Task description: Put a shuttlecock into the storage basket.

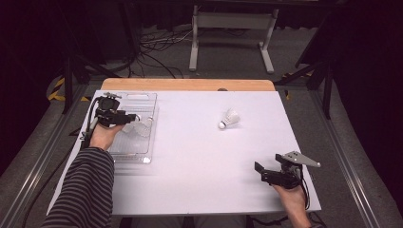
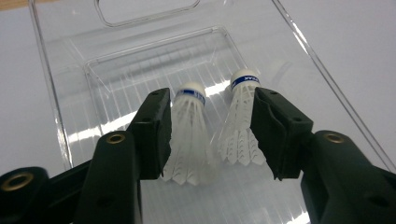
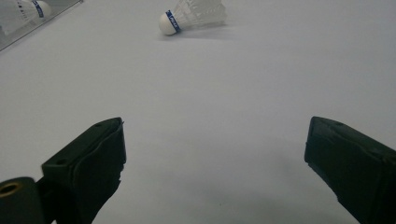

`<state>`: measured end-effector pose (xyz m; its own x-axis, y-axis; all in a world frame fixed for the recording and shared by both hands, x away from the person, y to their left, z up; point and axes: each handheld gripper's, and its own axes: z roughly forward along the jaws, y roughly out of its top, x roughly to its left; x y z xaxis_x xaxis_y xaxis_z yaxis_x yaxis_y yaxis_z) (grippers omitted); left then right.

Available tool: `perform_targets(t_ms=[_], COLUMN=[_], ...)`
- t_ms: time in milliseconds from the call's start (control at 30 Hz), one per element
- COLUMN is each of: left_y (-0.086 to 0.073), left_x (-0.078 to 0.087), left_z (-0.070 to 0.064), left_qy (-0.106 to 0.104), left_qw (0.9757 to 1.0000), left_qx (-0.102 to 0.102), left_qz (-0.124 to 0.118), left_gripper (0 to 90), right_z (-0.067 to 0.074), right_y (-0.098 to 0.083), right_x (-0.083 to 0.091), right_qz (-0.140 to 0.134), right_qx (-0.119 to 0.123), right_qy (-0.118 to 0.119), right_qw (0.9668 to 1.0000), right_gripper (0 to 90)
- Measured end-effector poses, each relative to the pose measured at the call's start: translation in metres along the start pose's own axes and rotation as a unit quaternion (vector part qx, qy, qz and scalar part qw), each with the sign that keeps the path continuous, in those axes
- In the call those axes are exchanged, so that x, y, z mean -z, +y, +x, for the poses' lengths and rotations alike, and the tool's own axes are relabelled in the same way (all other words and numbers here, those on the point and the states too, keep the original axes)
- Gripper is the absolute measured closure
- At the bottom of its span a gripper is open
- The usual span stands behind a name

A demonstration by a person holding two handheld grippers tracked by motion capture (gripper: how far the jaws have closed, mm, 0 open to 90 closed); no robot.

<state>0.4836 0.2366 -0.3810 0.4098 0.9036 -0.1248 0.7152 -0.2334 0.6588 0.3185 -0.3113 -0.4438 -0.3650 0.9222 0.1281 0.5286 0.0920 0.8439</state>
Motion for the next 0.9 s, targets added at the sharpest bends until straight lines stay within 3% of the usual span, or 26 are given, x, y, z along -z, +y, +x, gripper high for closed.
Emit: perform_targets(t_ms=[133,300,533,900], left_y=[-0.001,-0.001,-0.004,-0.007], left_x=[0.005,0.011,0.019,0.030], left_z=[-0.003,-0.006,-0.008,-0.011], left_qy=[0.010,0.007,0.002,-0.011], left_qw=[0.9999,0.9998,0.9993,0.9984], left_qx=[-0.007,-0.010,-0.022,-0.022], left_qz=[-0.008,-0.013,-0.032,-0.050], left_gripper=[42.0,37.6,36.8,35.1], right_z=[0.001,0.001,0.001,0.001], right_y=[0.000,-0.001,-0.001,-0.001], right_x=[0.000,0.001,0.001,0.002], right_qz=[0.000,0.000,0.000,0.000], right_qx=[0.001,0.000,0.001,0.001], right_qy=[0.000,0.000,-0.002,-0.005], right_qw=[1.0000,1.0000,1.0000,1.0000], right_gripper=[6.1,6.1,6.1,6.1])
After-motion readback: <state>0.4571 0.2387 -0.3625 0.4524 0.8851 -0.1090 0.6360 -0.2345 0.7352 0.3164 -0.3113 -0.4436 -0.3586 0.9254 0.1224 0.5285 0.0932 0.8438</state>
